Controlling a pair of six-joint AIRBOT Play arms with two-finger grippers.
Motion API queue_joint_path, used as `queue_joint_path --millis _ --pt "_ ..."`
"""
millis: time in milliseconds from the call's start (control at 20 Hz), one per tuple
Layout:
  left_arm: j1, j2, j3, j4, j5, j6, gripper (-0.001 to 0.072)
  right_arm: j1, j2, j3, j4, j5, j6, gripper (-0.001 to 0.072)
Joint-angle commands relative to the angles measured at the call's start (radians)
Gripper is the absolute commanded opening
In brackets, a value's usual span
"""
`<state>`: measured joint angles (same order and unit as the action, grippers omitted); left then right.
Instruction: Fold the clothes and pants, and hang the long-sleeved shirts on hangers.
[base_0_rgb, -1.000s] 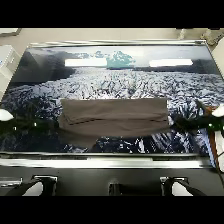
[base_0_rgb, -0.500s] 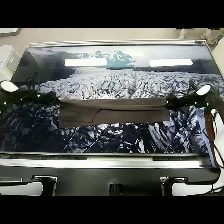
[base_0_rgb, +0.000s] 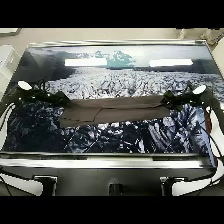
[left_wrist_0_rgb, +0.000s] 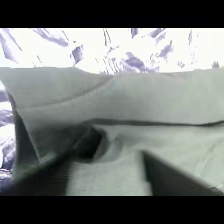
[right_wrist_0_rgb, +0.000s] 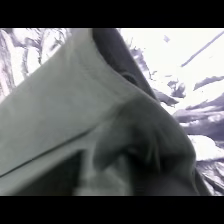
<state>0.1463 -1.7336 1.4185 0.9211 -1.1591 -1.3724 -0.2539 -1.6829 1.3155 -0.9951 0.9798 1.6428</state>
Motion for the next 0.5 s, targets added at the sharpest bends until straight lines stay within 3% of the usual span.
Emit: queue_joint_path --millis 0,150,450 --pt "0.035 -0.009 0.081 -0.005 -0.127 -0.012 0.0544 -0.047 0.047 0.003 0.006 -0.009 -0.045 0.0572" --pt "0.058 0.015 0.165 -0.006 -0.24 -0.013 0.0543 -0.121 0.036 0.002 0.002 0.065 -0.08 0.0697" --pt "-0.012 0.14 0.171 -0.095 -0.239 -0.013 0.0542 -0.077 -0.096 0.002 0.08 0.146 -0.208 0.0709"
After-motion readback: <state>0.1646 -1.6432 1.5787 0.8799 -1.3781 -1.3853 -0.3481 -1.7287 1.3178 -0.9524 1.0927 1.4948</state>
